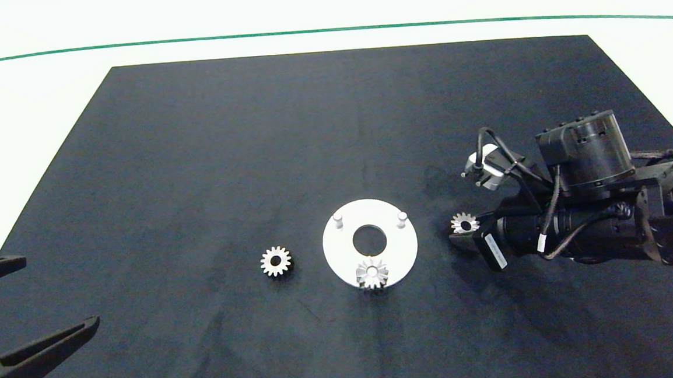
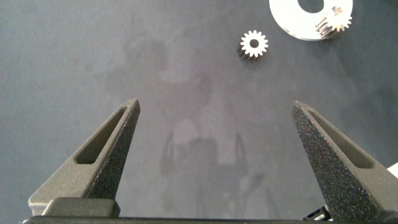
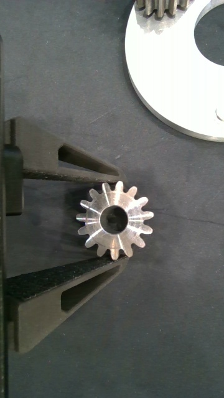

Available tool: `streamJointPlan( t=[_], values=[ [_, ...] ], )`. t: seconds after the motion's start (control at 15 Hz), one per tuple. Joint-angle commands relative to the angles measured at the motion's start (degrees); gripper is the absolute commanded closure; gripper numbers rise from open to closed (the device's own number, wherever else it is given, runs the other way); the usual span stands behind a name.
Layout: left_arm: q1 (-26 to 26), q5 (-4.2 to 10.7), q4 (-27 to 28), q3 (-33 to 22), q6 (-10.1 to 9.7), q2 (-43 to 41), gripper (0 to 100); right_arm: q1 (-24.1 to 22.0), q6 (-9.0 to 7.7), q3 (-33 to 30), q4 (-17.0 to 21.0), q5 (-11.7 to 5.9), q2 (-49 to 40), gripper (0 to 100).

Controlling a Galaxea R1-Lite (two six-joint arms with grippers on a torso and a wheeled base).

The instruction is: Install three planetary gears onto the carrier pins

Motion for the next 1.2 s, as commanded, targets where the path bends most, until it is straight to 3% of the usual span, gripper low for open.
streamJointPlan(
  t=[0.07,0.47,1.0,1.13,1.2],
  values=[
    [0.0,-0.03,0.1,-0.1,0.06,-0.2,0,0.4,-0.08,-0.2,0.0,0.02,-1.9,100],
    [-0.1,-0.03,0.1,-0.1,0.06,-0.5,0,4.7,0.53,-1.5,0.6,-0.69,-5.6,100],
    [0.2,-0.03,0.1,-0.7,0.06,-0.5,0,7.7,0.53,-7.9,1.4,-1.39,-2.1,100],
    [0.2,-0.03,0.1,-0.7,0.06,-0.4,0,8.8,0.18,-14.9,10.0,-2.18,-0.6,100],
    [0.3,-0.03,0.1,-0.7,0.06,-0.5,0,9.4,0.18,-17.1,12.4,-2.27,-0.1,100]
  ],
)
